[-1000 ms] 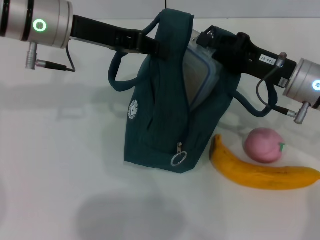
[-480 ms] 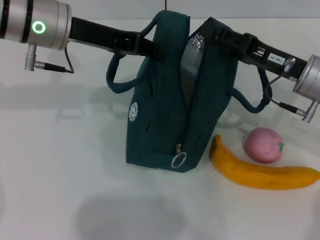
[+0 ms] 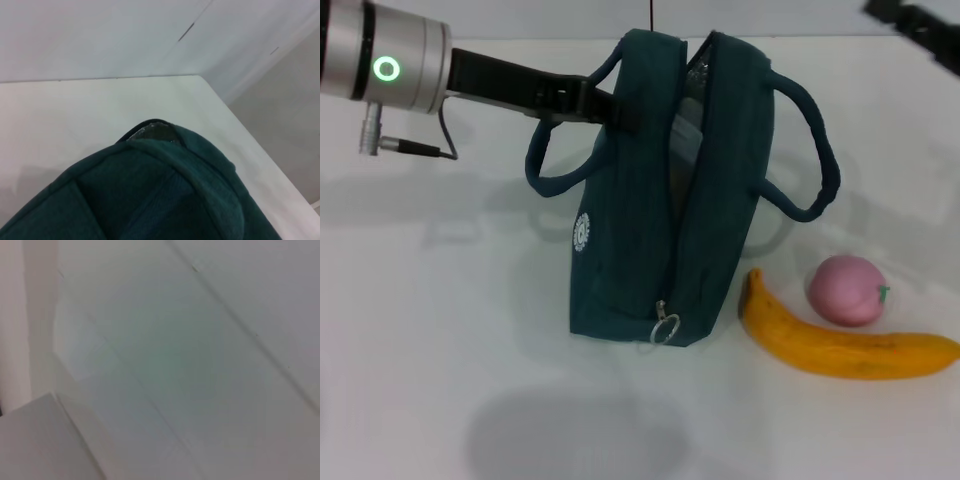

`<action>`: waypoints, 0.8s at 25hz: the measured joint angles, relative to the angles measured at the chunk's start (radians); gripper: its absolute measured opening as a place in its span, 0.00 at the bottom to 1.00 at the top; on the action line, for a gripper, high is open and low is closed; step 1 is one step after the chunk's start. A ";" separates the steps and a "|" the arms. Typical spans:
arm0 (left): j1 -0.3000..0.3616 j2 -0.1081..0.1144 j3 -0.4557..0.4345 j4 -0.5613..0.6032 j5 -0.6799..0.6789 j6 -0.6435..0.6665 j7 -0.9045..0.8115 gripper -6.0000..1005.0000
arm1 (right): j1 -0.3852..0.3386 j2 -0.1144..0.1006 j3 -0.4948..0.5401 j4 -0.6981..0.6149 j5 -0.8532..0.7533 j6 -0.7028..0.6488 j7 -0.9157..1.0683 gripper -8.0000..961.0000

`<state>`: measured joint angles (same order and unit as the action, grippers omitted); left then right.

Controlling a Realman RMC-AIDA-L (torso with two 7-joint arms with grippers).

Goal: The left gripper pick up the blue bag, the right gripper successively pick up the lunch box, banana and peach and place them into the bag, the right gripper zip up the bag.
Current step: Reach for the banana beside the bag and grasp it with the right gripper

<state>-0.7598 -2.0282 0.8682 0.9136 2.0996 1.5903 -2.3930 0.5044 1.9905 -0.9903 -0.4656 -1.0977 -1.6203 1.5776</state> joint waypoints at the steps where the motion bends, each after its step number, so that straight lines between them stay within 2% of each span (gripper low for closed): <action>1: 0.004 0.000 0.000 0.000 0.000 0.000 0.000 0.05 | -0.015 -0.006 0.017 -0.005 0.000 -0.005 0.002 0.69; 4: 0.008 0.001 -0.001 0.000 0.000 -0.011 0.004 0.05 | -0.074 -0.018 0.071 -0.005 -0.004 0.041 0.031 0.69; 8: 0.010 0.001 -0.002 0.000 0.000 -0.036 0.014 0.05 | -0.142 -0.043 0.082 -0.021 -0.058 0.139 0.083 0.69; 11: 0.019 0.001 -0.002 0.000 -0.001 -0.044 0.015 0.05 | -0.199 -0.046 0.090 -0.078 -0.089 0.089 0.023 0.69; 14: 0.027 0.000 -0.002 0.000 0.000 -0.051 0.015 0.05 | -0.254 -0.038 0.085 -0.251 -0.161 -0.032 0.016 0.69; 17: 0.033 -0.003 -0.002 0.001 0.000 -0.053 0.015 0.05 | -0.281 -0.030 0.091 -0.439 -0.271 -0.133 0.111 0.69; 20: 0.036 -0.004 -0.001 0.001 -0.001 -0.053 0.014 0.05 | -0.288 -0.010 0.086 -0.656 -0.402 -0.188 0.243 0.69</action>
<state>-0.7234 -2.0327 0.8668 0.9143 2.0983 1.5370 -2.3790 0.2168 1.9805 -0.9047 -1.1218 -1.4999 -1.8087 1.8206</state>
